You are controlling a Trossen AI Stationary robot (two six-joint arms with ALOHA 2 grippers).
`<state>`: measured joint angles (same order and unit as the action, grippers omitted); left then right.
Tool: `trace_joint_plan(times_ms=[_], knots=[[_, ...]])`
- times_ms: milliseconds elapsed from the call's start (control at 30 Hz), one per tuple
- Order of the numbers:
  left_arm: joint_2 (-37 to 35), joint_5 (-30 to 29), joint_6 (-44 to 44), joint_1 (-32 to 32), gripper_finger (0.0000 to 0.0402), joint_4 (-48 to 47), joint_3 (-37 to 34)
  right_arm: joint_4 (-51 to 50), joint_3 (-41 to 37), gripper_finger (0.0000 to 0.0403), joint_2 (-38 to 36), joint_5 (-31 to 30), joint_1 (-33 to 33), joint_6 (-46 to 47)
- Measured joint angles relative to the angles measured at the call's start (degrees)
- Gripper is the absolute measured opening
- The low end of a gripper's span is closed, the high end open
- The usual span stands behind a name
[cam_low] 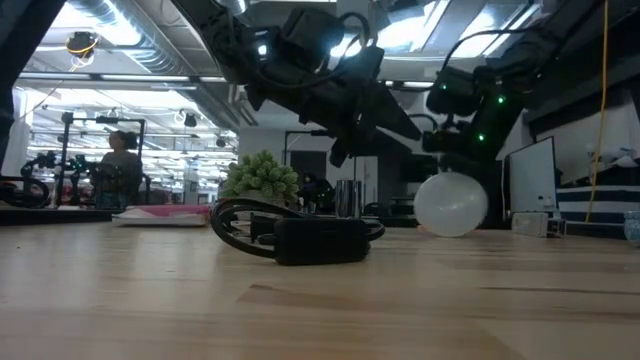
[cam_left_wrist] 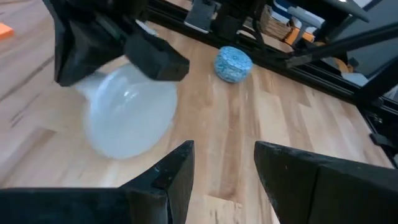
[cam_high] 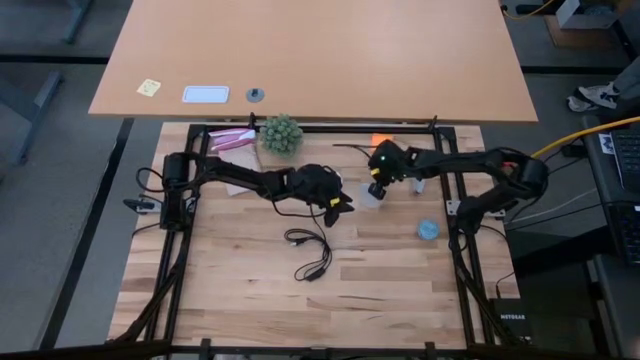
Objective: Screw lightbulb
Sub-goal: Insert the lightbulb into the lamp
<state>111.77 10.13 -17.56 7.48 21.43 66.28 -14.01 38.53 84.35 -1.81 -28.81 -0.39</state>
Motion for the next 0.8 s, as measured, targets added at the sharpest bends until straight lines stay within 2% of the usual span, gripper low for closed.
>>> trace_joint_plan(times_ms=[100,233,367,567,800], knots=[[0.0,-0.02,0.0,-0.61,0.0156,-0.21,-0.01,-3.81,-0.07,0.0026,1.24,0.04,2.03,7.79],[0.0,-0.06,-0.01,-1.3,0.0156,-1.66,0.0,-4.13,-0.07,0.0026,1.93,0.38,6.45,20.28],[0.0,-0.09,-0.61,-1.91,0.0156,-3.38,-0.02,-1.93,-0.07,0.0026,2.08,4.28,12.06,28.8],[-0.11,-0.11,-3.37,-2.71,0.0156,-7.75,-0.02,5.18,-0.14,0.0026,2.1,7.93,20.82,30.61],[-0.11,-0.44,-16.33,-3.13,0.0156,-19.13,-0.02,12.21,-0.01,0.0026,2.08,7.98,26.28,31.96]])
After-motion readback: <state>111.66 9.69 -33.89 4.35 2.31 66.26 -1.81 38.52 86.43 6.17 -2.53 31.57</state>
